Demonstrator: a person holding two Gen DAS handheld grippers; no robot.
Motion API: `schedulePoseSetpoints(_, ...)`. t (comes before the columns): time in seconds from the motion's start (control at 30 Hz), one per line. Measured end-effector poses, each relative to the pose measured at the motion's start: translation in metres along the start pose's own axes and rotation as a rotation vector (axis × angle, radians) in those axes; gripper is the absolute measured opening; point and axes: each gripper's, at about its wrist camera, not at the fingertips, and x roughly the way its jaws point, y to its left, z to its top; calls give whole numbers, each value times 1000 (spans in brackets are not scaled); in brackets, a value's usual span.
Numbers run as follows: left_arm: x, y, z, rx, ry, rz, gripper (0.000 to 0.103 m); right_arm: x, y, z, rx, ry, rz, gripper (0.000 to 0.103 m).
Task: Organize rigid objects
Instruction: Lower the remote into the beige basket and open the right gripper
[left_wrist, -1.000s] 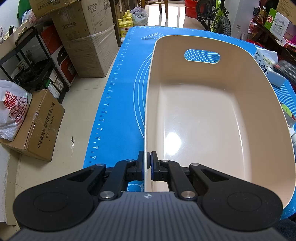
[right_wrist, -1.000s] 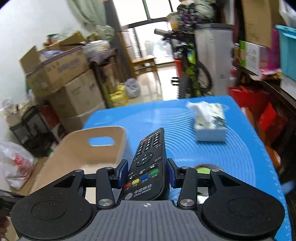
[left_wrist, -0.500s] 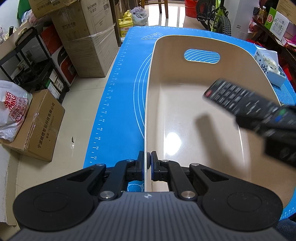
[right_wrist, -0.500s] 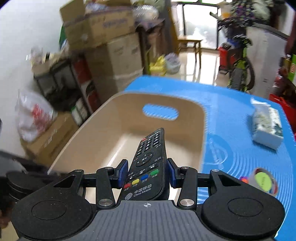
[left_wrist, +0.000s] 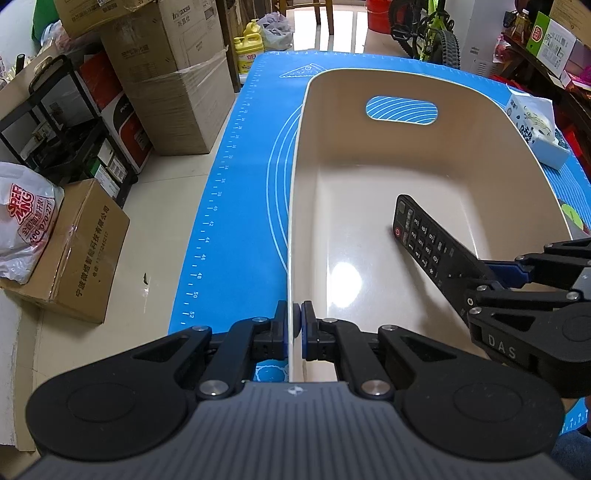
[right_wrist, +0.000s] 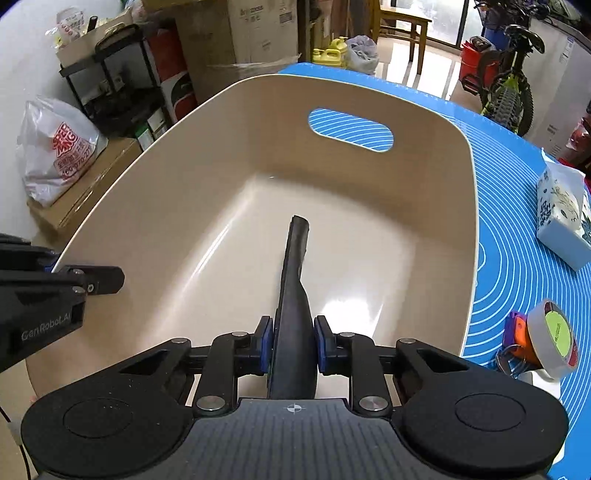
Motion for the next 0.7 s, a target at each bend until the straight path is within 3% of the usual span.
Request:
schedulePoseSetpoints(0.03, 0, 0, 0, -1, 1, 0, 7, -1, 0, 0, 1, -1, 3, 38)
schedulePoseSetpoints(0.27, -1, 0, 1, 0, 1, 2, 7, -17, -7, 0, -19, -41, 58, 57)
schedulePoseSetpoints(0.4, 0, -1, 2, 0, 3, 4, 8, -37, -8, -3, -27, -104, 59, 81)
schedulePoseSetpoints(0.57, -1, -1, 1, -1, 1, 9, 8, -63, -34, -6, 65, -166, 75, 83)
schedulePoseSetpoints(0.63, -1, -2, 1, 2, 2, 12, 8, -71, -50, -10, 137, -192, 122, 84)
schedulePoseSetpoints(0.7, 0, -2, 1, 3, 2, 14, 8, -78, -61, -14, 179, -207, 140, 89)
